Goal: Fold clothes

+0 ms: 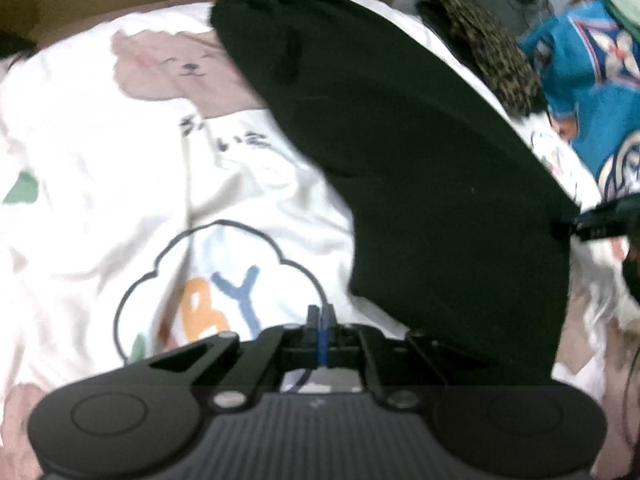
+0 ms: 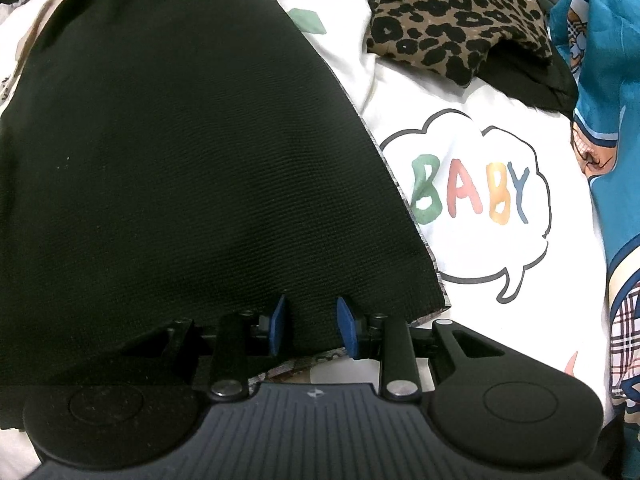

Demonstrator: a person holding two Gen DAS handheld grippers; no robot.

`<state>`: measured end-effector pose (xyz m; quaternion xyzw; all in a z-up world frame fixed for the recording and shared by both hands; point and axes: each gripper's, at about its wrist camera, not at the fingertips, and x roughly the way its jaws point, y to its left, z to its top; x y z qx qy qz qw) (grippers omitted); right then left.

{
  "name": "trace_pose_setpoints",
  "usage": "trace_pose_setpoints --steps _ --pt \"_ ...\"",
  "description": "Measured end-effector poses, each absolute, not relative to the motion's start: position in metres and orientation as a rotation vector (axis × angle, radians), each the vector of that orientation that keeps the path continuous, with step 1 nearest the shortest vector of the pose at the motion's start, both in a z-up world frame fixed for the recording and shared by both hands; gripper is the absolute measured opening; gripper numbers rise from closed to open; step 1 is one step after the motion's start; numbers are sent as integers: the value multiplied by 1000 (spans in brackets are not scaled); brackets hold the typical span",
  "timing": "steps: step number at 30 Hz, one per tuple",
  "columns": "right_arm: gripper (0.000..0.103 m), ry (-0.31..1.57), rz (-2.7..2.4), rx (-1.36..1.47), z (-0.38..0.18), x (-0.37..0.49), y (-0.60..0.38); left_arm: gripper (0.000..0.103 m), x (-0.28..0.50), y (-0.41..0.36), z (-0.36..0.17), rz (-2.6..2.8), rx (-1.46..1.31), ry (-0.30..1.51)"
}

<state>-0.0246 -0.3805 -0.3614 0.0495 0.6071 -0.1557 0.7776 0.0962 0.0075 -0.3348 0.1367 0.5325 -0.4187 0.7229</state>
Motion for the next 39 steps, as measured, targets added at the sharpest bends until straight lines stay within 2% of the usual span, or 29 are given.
trace_pose_setpoints --steps 9,17,24,29,32,39 --pt "36 1317 -363 126 -358 -29 -389 5 99 -6 -318 -983 240 1147" --pt "40 1292 -409 235 -354 -54 -421 9 78 -42 -341 -1046 338 1159" --pt "40 1157 -404 422 -330 -74 -444 10 56 -49 -349 -1032 472 1097" --pt "40 1079 -437 467 -325 -86 -451 10 55 -47 -341 -1008 441 1143" --pt "40 1045 -466 462 -330 -99 -456 15 55 -44 -334 -997 406 1166" --pt "43 980 -497 519 -345 -106 -479 19 45 -46 -320 -1013 367 1162"
